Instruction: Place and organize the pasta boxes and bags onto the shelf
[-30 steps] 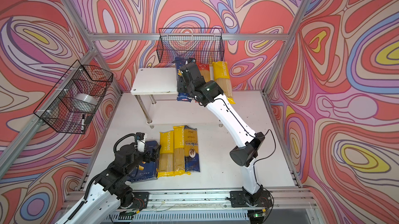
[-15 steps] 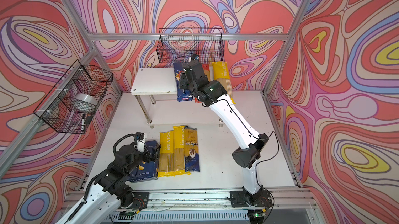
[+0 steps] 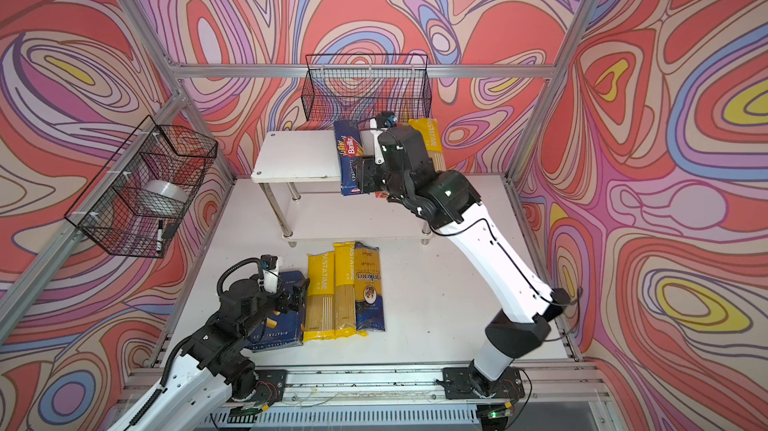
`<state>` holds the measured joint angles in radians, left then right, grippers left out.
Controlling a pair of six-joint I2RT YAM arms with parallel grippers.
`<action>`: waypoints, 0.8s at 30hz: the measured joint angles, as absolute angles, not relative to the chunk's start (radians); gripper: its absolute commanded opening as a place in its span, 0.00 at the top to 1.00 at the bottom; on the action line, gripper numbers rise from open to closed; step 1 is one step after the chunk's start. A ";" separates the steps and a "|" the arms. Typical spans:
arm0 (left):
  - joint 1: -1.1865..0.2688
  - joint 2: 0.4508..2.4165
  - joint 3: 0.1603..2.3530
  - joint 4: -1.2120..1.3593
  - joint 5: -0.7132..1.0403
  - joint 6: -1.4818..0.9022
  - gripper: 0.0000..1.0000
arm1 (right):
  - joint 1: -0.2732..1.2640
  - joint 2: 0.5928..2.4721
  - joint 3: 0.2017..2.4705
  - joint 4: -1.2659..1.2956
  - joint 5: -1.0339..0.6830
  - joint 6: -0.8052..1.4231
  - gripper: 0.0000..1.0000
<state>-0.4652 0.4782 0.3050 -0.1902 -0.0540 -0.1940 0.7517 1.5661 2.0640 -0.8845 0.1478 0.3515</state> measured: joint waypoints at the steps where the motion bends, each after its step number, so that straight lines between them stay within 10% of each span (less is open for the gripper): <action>1: -0.465 0.473 0.305 -0.190 -0.054 -0.194 0.00 | 0.760 1.520 2.012 -0.878 0.140 0.348 0.44; 24: -0.465 0.459 0.305 -0.191 -0.061 -0.194 0.00 | 0.833 1.478 1.752 -0.764 -0.005 0.330 0.43</action>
<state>-0.4652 0.4587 0.3050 -0.1905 -0.0612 -0.1940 0.8330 1.4784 1.7519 -0.7643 -0.0048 0.3302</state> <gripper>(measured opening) 0.994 0.571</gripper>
